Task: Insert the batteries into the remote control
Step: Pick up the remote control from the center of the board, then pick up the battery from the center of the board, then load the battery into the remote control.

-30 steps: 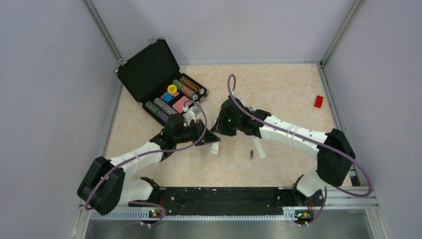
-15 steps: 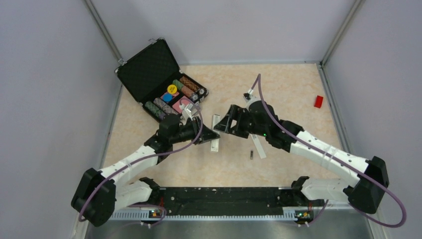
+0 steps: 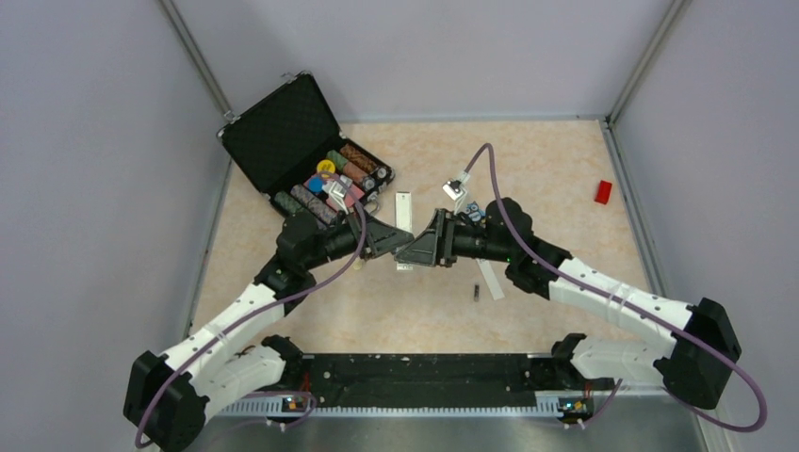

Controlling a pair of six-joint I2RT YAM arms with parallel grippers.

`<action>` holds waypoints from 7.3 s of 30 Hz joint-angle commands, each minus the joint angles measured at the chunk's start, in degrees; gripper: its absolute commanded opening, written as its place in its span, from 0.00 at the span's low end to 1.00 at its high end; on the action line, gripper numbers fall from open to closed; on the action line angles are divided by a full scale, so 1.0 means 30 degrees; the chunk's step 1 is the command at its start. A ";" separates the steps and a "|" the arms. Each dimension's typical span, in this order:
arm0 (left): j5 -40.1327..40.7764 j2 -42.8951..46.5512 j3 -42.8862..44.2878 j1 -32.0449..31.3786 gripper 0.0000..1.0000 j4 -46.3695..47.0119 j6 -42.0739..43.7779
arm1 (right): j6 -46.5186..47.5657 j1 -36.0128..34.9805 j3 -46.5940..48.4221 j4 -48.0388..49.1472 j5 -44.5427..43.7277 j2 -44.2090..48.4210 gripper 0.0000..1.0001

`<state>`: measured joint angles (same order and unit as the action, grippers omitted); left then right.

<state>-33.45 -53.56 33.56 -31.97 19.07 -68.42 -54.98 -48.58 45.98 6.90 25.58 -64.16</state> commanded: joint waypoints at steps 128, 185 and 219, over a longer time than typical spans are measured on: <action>0.5559 -0.1173 0.1579 0.1017 0.00 -0.6786 0.6602 | 0.4324 0.0264 -0.1135 -1.1167 -1.2794 -0.5185 0.00; -0.0120 -0.8259 0.3580 0.0060 0.00 0.1127 0.4100 | 0.4115 -0.0043 0.9578 -1.7766 -0.4800 -0.4750 0.00; -0.0145 -0.8113 0.3642 -0.0249 0.00 0.0648 0.2369 | 0.2712 0.1300 0.9632 -1.7467 -0.4918 -0.5575 0.30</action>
<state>-32.25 -78.41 42.54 -32.67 19.29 -59.96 -46.70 -46.15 72.55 -45.87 12.80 -80.88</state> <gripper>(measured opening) 0.338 0.256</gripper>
